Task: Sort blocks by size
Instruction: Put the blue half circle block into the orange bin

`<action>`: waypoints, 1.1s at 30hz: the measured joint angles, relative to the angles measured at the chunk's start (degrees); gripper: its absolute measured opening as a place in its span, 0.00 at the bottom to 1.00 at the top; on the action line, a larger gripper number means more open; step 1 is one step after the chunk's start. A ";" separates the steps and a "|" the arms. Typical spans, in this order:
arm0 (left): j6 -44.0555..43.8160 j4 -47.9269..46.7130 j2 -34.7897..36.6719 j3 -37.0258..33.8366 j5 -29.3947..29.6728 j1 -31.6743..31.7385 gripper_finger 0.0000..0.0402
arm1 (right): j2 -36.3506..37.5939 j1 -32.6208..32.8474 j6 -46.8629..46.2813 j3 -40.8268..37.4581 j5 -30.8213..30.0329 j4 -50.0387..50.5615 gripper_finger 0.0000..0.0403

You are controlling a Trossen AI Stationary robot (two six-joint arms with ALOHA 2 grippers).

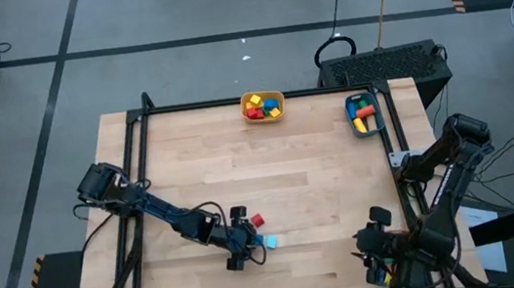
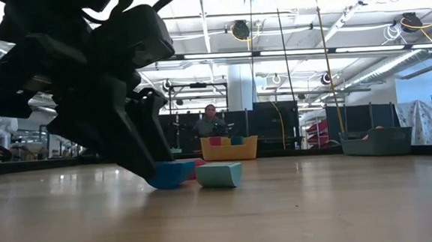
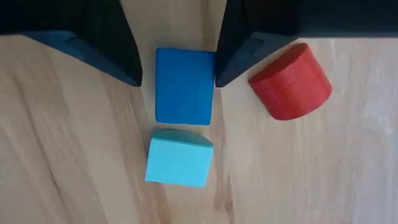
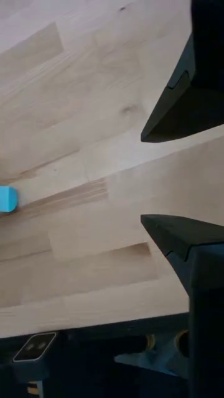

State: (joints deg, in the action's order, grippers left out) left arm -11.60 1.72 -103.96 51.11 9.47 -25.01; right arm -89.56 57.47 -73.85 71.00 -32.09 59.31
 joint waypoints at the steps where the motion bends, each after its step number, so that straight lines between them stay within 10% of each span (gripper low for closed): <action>1: 0.00 0.06 0.00 0.00 0.00 0.12 0.50 | -0.24 -0.32 0.66 0.00 -0.23 -0.47 0.46; 14: -0.09 0.87 0.00 0.00 1.10 0.28 0.34 | -8.87 -5.79 12.69 -0.02 -5.73 -9.01 0.46; 33: -0.01 0.76 0.00 0.00 4.64 0.28 0.44 | -16.56 -11.41 24.28 -0.02 -14.85 -21.67 0.46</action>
State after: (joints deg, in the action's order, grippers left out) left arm -11.60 2.48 -103.96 51.11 14.12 -24.73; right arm -106.13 46.06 -49.57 70.98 -46.95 37.64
